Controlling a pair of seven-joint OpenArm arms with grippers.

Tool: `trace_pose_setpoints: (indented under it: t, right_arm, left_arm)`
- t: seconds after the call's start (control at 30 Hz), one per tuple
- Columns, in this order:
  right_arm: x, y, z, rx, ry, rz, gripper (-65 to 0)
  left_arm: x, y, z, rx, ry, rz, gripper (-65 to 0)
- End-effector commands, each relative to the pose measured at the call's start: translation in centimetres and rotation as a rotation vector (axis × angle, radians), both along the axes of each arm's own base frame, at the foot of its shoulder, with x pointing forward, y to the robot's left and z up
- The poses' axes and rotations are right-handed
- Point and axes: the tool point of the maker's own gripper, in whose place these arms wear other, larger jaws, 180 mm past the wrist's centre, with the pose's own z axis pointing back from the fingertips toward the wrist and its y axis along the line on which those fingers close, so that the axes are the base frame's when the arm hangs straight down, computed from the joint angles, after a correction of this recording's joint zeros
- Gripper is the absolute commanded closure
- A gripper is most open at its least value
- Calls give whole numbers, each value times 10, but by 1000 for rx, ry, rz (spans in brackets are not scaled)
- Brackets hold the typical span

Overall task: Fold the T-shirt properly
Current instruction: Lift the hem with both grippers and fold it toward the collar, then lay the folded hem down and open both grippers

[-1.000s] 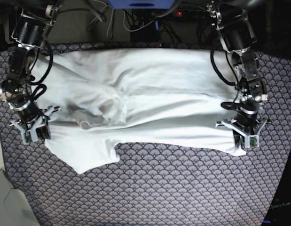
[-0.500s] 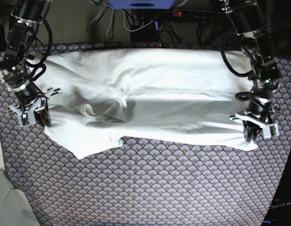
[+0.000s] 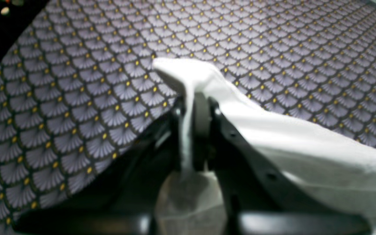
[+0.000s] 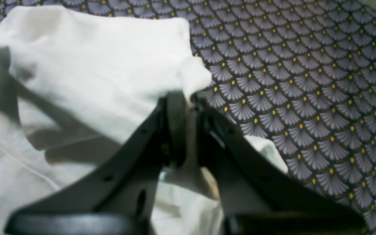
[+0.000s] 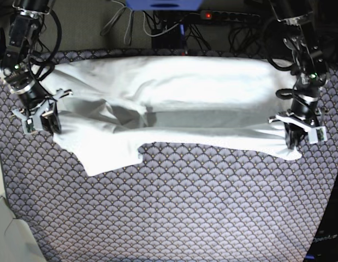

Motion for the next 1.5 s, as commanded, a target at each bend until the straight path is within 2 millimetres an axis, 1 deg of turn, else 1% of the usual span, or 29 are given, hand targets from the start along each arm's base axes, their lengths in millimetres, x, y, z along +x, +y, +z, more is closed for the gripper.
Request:
trace_pose_setpoints:
  t: [0.0, 0.03, 0.1, 0.2, 0.3, 0.37, 0.43, 0.5, 0.53, 0.6, 0.67, 0.77, 0.87, 0.97, 1.07, 1.13, 1.3, 1.47]
  right_arm:
    - [3, -7, 15, -2, -51, -10, -12]
    - [3, -9, 15, -3, -51, -16, -12]
    - [2, -12, 15, -6, -50, -25, -12]
    - [-8, -16, 4, -19, 4, -30, -12]
    - [-11, -18, -1, -37, 35, -25, -12]
    - [-18, -19, -8, -41, 68, -27, -12]
    - [-21, -19, -12, -42, 83, -27, -12]
    - [-22, -17, -14, -38, 87, -23, -13]
    - [-22, -12, -16, -34, 93, -12, -13]
    - [-29, -9, -25, -36, 132, -4, -13]
    - [-33, -9, -29, -36, 148, -5, -13]
    - [-36, -8, -31, -34, 156, -6, -13]
    - [-45, -9, -36, -41, 179, -1, -13]
    - [-49, -9, -39, -41, 189, -1, -13]
    - [-51, -9, -40, -41, 195, -1, -13]
    - [-55, -9, -43, -41, 206, -1, -13]
    - [-56, -9, -44, -38, 210, -3, -13]
    - [-56, -8, -45, -35, 211, -4, -15]
  left_arm:
    - [5, 4, 19, 19, -63, 0, -6]
    - [4, 6, 21, 22, -64, 2, -6]
    - [2, 15, 25, 25, -74, 31, -6]
    - [-1, 24, 28, 31, -78, 53, -6]
    - [-6, 28, 21, 31, -57, 61, -6]
    - [-10, 32, 18, 48, -40, 58, -6]
    - [-12, 33, 14, 55, -25, 49, -6]
    - [-14, 36, 3, 46, 3, 56, -6]
    - [-16, 38, -4, 38, 21, 62, -6]
    - [-19, 41, -17, 22, 51, 71, -6]
    - [-22, 43, -27, 11, 75, 80, -6]
    - [-24, 43, -31, 9, 87, 79, -6]
    - [-31, 44, -36, 15, 119, 75, -6]
    - [-37, 47, -42, 30, 207, 61, -6]
    - [-46, 47, -55, 27, 315, 51, -6]
    - [-48, 51, -52, 48, 327, 47, -6]
    - [-48, 52, -50, 53, 331, 44, -6]
    - [-49, 51, -55, 55, 345, 41, -9]
